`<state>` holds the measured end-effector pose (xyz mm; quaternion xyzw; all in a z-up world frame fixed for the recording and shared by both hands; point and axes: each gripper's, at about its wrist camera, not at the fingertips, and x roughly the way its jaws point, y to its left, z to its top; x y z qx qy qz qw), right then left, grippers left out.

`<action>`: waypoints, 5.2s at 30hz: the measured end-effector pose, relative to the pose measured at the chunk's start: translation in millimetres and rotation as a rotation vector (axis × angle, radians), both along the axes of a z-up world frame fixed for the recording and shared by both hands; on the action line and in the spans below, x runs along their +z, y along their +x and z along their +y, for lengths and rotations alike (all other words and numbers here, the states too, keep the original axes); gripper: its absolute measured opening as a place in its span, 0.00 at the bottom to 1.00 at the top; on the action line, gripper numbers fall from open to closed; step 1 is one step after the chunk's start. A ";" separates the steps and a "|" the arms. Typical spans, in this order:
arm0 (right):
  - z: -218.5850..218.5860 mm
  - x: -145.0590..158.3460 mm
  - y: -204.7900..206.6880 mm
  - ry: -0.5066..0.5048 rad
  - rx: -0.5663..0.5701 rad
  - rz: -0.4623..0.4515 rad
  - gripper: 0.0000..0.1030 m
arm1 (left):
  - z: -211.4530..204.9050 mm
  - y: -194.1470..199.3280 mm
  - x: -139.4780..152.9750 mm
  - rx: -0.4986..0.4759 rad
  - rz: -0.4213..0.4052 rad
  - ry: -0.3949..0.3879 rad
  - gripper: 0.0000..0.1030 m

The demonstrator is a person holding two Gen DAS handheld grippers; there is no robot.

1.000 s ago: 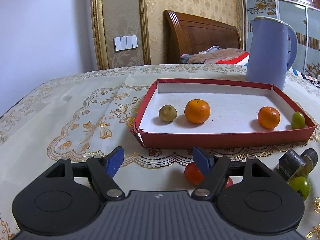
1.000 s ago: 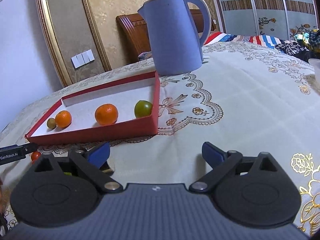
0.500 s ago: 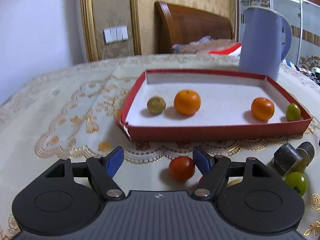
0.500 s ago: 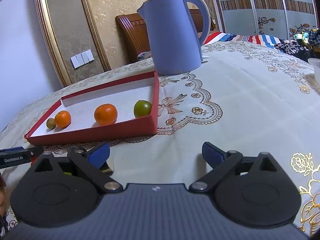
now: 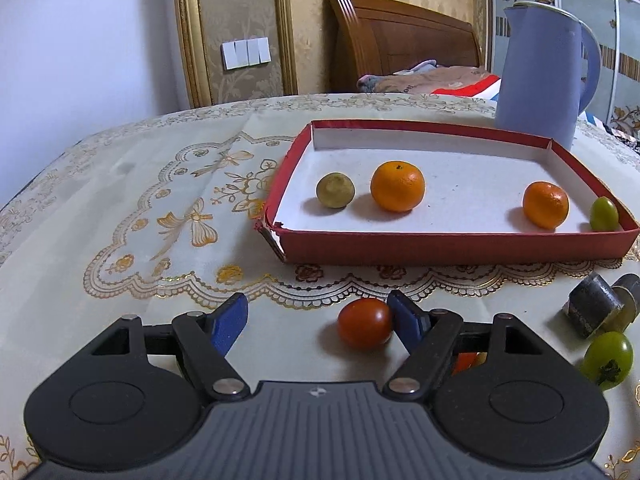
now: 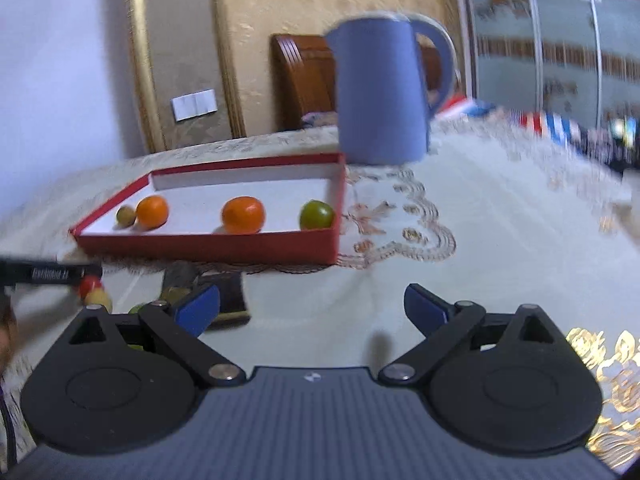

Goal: Organize fruits
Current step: 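Move the right gripper toward the dark wooden cylinder beside the tray, then close the right gripper on the dark wooden cylinder, then close the left gripper on the red cherry tomato while the right holds the cylinder, then carry the tomato in the left gripper and cylinder in the right into the tray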

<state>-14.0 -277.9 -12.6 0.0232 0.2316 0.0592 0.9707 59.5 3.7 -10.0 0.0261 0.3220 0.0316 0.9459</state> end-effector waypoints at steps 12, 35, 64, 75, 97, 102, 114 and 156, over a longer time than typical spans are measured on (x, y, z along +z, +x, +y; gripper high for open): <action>30.6 -5.7 25.5 -0.051 0.051 0.119 0.74 | 5.4 -2.7 -0.4 0.033 0.002 -0.004 0.77; 28.7 -8.0 37.3 0.025 0.064 0.133 0.29 | 5.9 -2.3 -0.9 0.037 0.001 -0.003 0.78; 29.8 -9.6 37.8 0.024 0.057 0.140 0.30 | 3.8 -4.1 -0.9 0.010 -0.002 0.007 0.78; 28.5 -9.9 38.5 0.036 0.058 0.140 0.30 | -1.0 -7.8 0.1 -0.028 -0.011 0.012 0.64; 23.1 -4.0 32.3 0.040 0.012 0.090 0.30 | 1.2 -23.4 5.4 -0.082 -0.055 -0.018 0.26; 25.0 -2.1 30.9 0.033 0.016 0.073 0.30 | 2.7 -32.5 10.1 -0.074 -0.102 -0.017 0.26; 25.6 3.4 31.3 0.042 0.015 0.047 0.30 | 3.3 -28.2 13.9 -0.056 -0.101 -0.039 0.26; 45.4 11.0 122.4 -0.088 0.006 0.051 0.30 | -36.7 65.1 20.7 -0.035 -0.029 0.014 0.26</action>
